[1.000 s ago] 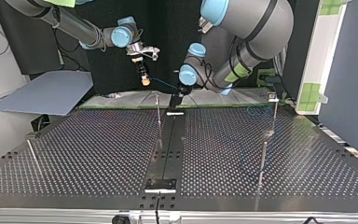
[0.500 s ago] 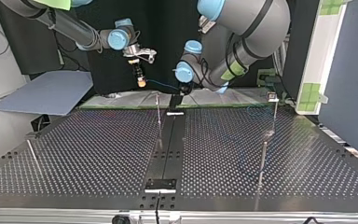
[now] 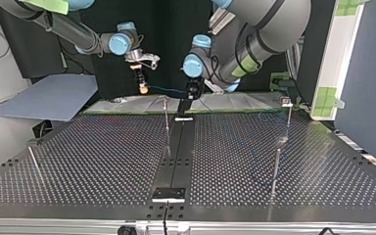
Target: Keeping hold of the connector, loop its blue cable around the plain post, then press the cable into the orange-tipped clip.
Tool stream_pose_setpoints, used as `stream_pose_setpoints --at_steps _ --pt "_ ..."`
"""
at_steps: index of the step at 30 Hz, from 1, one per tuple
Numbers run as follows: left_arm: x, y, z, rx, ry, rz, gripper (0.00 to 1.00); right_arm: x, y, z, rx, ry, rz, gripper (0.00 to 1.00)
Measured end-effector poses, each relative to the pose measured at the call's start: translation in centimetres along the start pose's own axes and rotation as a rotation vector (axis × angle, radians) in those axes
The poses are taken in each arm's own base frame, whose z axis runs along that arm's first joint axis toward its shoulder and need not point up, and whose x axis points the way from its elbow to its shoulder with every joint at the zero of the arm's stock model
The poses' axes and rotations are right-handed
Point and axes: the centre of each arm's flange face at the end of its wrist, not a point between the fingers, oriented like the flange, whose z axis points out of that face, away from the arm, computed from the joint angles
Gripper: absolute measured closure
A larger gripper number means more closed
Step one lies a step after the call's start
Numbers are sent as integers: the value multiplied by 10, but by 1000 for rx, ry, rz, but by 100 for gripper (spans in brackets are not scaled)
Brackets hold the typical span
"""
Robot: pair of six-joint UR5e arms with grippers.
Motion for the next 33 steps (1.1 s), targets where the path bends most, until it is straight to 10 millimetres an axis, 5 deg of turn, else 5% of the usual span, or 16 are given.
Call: stream_pose_setpoints --at_steps 33 --pt "1 -11 -9 -42 -32 124 99 6 17 11 -24 -10 7 100"
